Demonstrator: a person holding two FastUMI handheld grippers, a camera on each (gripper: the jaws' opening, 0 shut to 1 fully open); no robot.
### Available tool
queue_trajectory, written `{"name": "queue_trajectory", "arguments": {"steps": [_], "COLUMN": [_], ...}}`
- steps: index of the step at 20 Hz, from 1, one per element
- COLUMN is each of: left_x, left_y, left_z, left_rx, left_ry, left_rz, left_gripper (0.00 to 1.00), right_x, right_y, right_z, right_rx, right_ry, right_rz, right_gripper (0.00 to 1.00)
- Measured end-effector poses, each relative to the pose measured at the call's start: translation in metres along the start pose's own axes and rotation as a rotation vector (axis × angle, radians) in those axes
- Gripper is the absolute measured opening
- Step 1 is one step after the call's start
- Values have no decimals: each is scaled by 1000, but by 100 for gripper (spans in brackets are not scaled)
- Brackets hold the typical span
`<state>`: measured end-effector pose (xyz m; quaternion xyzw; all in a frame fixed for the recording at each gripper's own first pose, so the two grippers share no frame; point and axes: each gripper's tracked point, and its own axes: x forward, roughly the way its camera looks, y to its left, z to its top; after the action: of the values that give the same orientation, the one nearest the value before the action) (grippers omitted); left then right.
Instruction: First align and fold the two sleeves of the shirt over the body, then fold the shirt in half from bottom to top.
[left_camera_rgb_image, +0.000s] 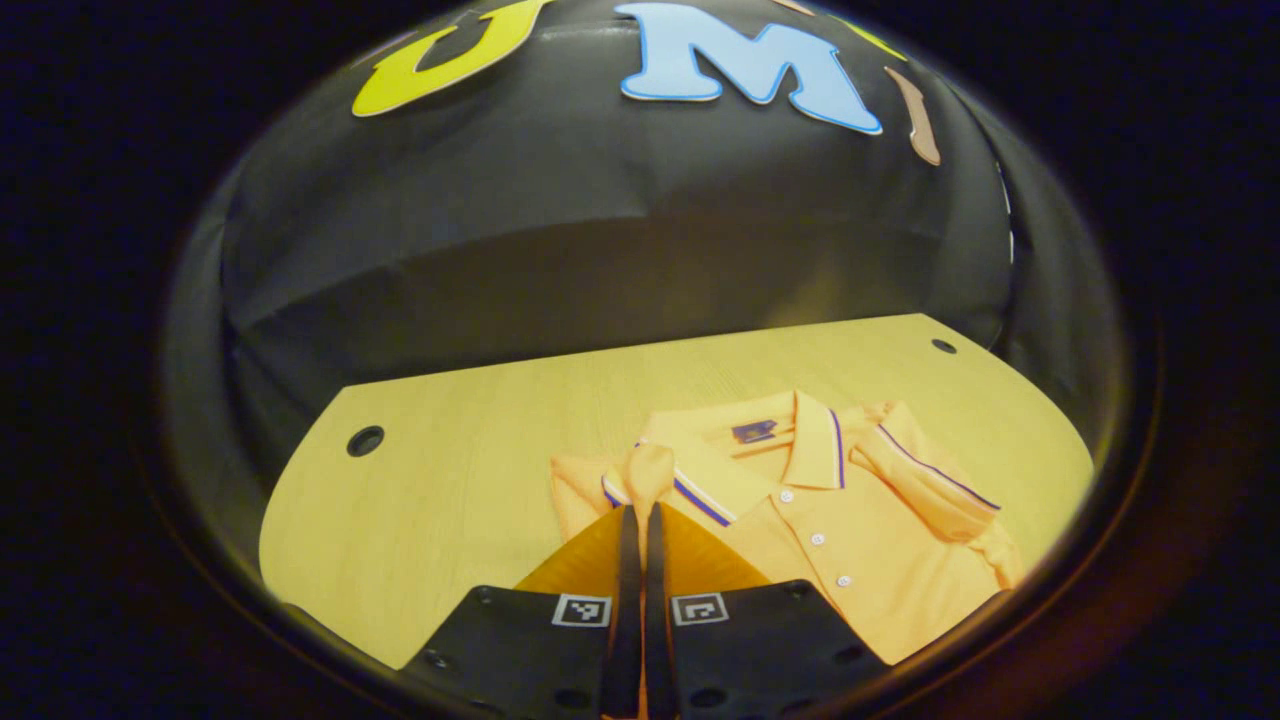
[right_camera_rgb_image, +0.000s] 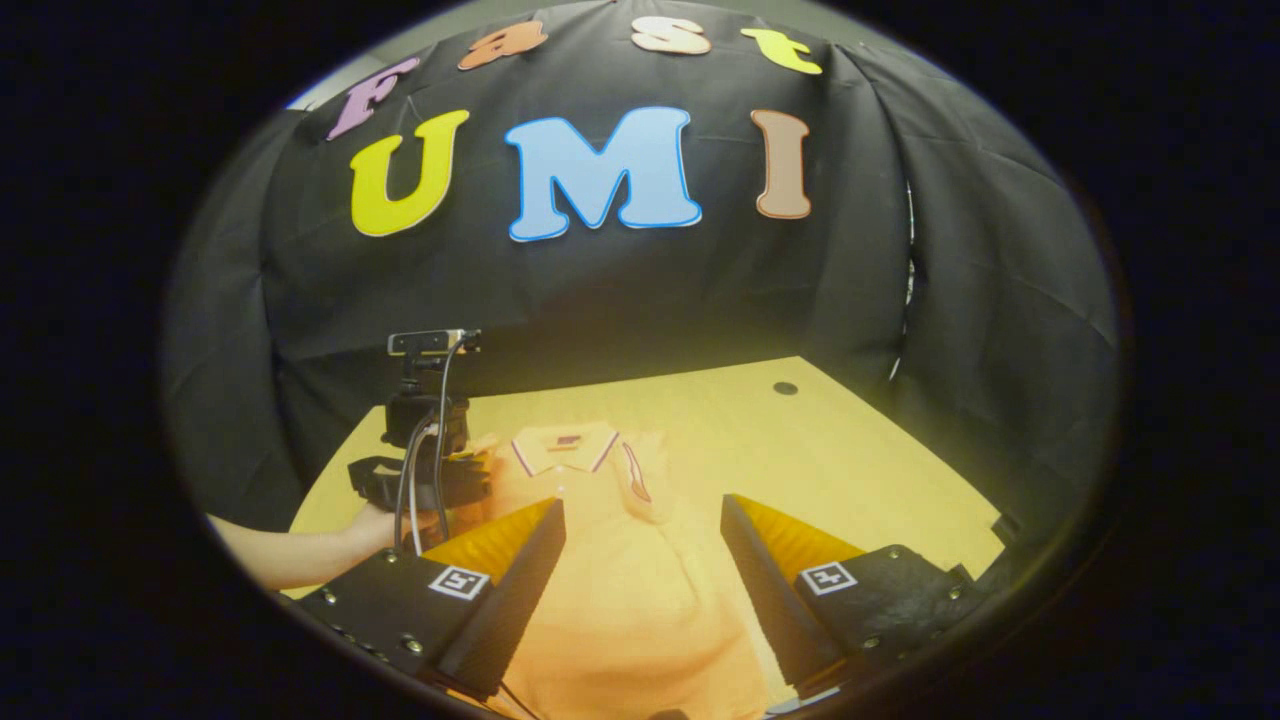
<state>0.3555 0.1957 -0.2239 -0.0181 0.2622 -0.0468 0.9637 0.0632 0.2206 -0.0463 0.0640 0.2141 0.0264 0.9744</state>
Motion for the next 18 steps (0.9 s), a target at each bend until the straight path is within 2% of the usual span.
{"name": "queue_trajectory", "arguments": {"steps": [4,7,11,12,15,18], "left_x": [-9,-23,-57,-66,-92,-121], "left_y": [-18,-24,-28,-28,-28,-26], "left_z": [2,4,3,2,-9,-22], "left_rx": [-2,-3,-28,-35,-54,-51], "left_ry": [7,-1,-24,-26,-32,-35], "left_rz": [-41,-46,-36,-31,-15,4], "left_gripper": [25,68,92,94,95,94], "right_x": [-6,-10,-16,-18,-21,-25], "right_y": [-3,-7,-18,-21,-30,-37], "right_z": [-2,-2,-12,-16,-32,-45], "right_rx": [-2,-6,-26,-35,-57,-67], "right_ry": [-7,-16,-15,-10,8,27], "right_rz": [5,20,48,58,83,109], "right_gripper": [97,97,99,97,99,97]}}
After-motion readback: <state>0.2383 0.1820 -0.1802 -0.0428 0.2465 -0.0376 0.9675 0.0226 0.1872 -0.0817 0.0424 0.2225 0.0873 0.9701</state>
